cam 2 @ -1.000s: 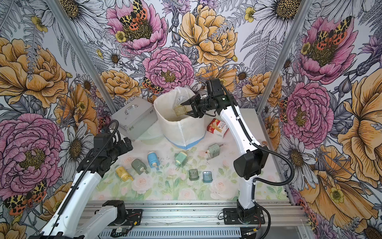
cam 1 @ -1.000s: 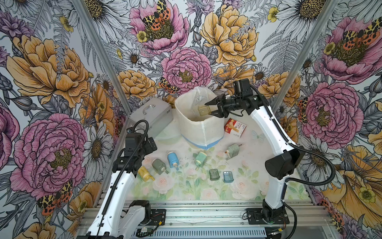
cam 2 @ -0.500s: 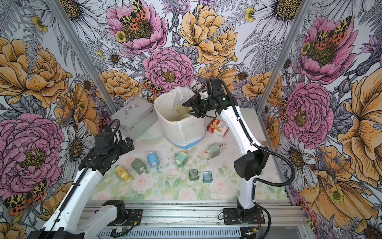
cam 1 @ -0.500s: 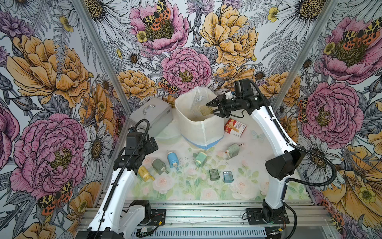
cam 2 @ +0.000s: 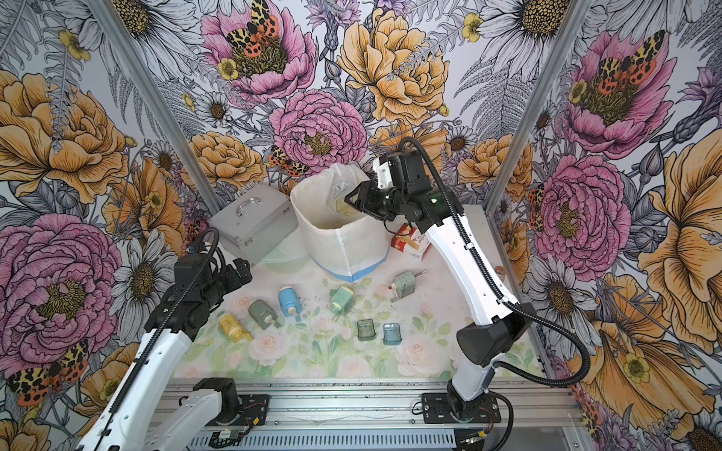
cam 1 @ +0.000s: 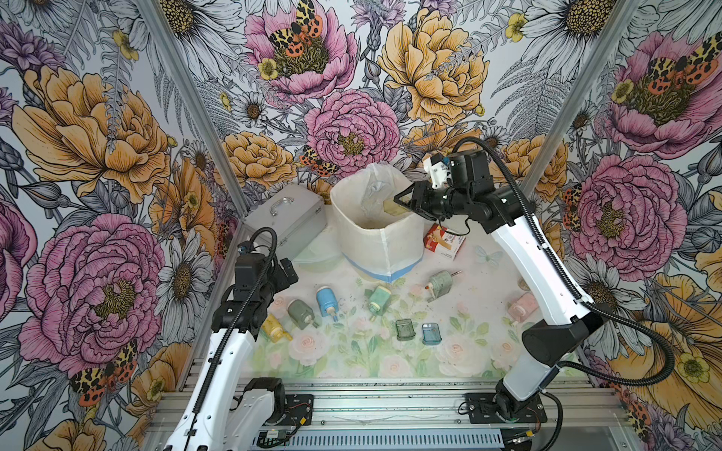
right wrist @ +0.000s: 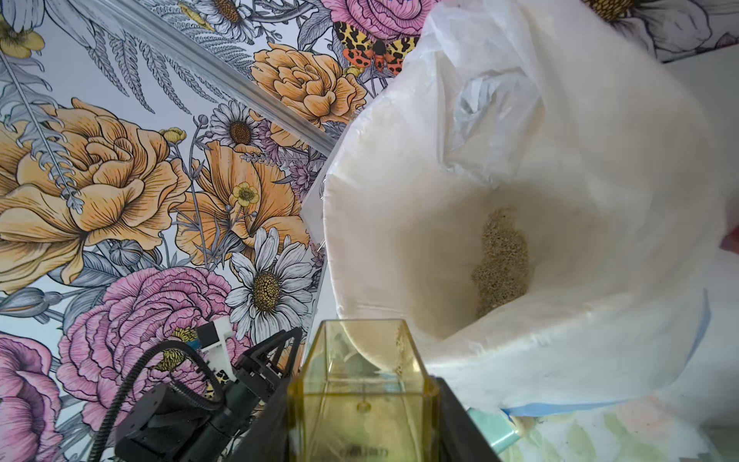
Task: Take out the pencil sharpener tray and clean the shavings
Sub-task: Place the container at the center of the board.
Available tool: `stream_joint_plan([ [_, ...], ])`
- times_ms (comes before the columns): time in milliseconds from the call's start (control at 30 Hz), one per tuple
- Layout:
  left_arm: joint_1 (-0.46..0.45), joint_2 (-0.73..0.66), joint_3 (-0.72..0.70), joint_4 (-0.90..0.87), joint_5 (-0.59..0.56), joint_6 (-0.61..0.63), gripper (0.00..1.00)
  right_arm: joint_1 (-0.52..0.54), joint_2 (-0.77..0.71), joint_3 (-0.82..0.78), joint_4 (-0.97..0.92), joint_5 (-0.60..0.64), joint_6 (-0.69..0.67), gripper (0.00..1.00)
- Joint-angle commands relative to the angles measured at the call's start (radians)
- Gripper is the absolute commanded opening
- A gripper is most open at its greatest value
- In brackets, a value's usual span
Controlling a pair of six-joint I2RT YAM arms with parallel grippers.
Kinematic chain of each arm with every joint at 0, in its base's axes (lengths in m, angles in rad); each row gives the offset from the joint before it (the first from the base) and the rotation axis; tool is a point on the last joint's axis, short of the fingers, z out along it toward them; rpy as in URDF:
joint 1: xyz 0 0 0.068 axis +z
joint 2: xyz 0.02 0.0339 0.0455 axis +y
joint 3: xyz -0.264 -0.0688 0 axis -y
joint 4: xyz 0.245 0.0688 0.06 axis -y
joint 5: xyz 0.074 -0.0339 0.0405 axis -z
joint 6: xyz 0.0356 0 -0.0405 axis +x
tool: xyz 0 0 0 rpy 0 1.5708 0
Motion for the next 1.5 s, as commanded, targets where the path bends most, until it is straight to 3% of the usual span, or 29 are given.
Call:
stream_joint_plan([
  [0,0.008,-0.016,-0.004,0.050,0.004,-0.015,0.99,0.020,-0.060,-0.091,0.103,0.089,-0.081,0.16],
  [200,0.012,-0.008,-0.029,0.088,0.065,-0.063,0.99,0.053,-0.206,-0.291,0.243,0.140,-0.161,0.16],
  [300,0.010,0.014,-0.007,0.080,0.123,-0.018,0.99,0.063,-0.286,-0.394,0.321,0.173,-0.203,0.16],
  [667,-0.021,-0.058,-0.024,0.080,0.164,0.026,0.99,0.105,-0.514,-0.725,0.549,0.265,-0.291,0.16],
  [1000,-0.003,-0.054,-0.026,0.107,0.275,0.039,0.99,0.207,-0.692,-1.020,0.602,0.479,-0.329,0.16],
  [1200,-0.006,-0.060,-0.028,0.107,0.268,0.032,0.99,0.245,-0.803,-1.173,0.644,0.567,-0.298,0.16],
  [1467,-0.117,-0.083,-0.058,0.138,0.155,0.022,0.99,0.286,-0.878,-1.286,0.620,0.698,-0.274,0.15],
])
